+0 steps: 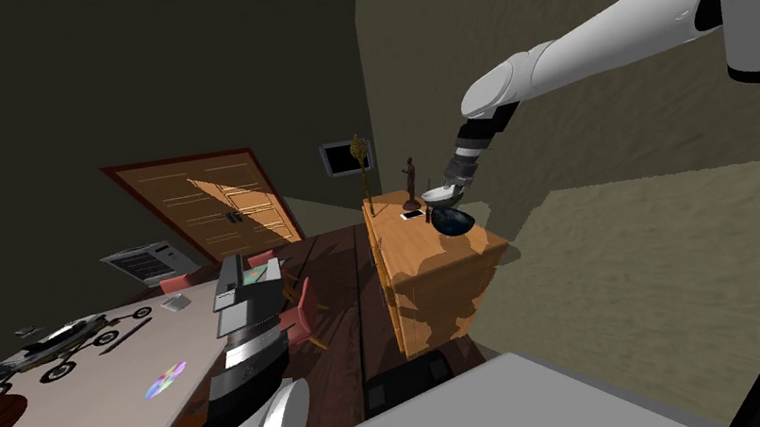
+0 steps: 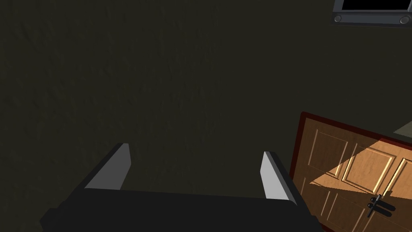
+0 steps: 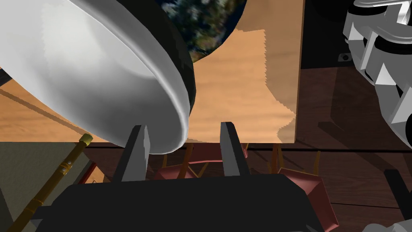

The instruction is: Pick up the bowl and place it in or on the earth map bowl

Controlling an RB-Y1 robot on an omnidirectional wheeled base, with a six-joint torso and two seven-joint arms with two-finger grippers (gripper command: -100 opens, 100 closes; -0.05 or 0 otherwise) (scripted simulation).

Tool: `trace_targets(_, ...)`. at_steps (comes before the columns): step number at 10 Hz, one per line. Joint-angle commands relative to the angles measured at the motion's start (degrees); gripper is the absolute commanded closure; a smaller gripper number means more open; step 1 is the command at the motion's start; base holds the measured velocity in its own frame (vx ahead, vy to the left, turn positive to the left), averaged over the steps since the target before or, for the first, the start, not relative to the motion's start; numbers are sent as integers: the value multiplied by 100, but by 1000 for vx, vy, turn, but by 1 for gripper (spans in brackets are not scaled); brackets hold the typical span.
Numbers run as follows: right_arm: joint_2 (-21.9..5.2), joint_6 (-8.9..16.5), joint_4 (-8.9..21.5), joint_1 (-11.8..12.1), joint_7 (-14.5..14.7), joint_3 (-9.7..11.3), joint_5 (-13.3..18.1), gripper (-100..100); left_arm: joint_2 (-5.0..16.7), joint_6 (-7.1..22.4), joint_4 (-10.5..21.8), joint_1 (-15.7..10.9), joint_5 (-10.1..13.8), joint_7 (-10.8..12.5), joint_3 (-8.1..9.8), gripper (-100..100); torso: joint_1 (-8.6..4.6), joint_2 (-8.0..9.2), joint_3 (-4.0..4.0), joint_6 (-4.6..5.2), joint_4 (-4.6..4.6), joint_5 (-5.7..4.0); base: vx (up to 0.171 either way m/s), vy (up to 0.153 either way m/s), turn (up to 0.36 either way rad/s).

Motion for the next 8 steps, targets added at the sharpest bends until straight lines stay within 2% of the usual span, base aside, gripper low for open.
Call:
trace_targets(1,0,0,0,0,0,0,0,-100,0,0,0,0,0,0,0,0,0,0,0,0,0,0,1,-5,-1)
trace_targets(4,1,0,0,0,0,0,0,-100,0,0,0,0,0,0,0,0,12,3,2,-1,1,4,0,0,0)
trace_targets(5,1,0,0,0,0,0,0,0,0,0,0,0,0,0,0,0,13,3,2,-1,1,4,0,0,0)
trace_targets(6,-69,-159,42,-116,-58,-24,-20,-100,0,0,0,0,0,0,0,0,13,3,2,-1,1,4,24,-13,-39)
trace_targets(8,-173,-398,104,-291,-144,-61,-49,-100,0,0,0,0,0,0,0,0,8,-11,-5,0,-2,4,61,-31,-38)
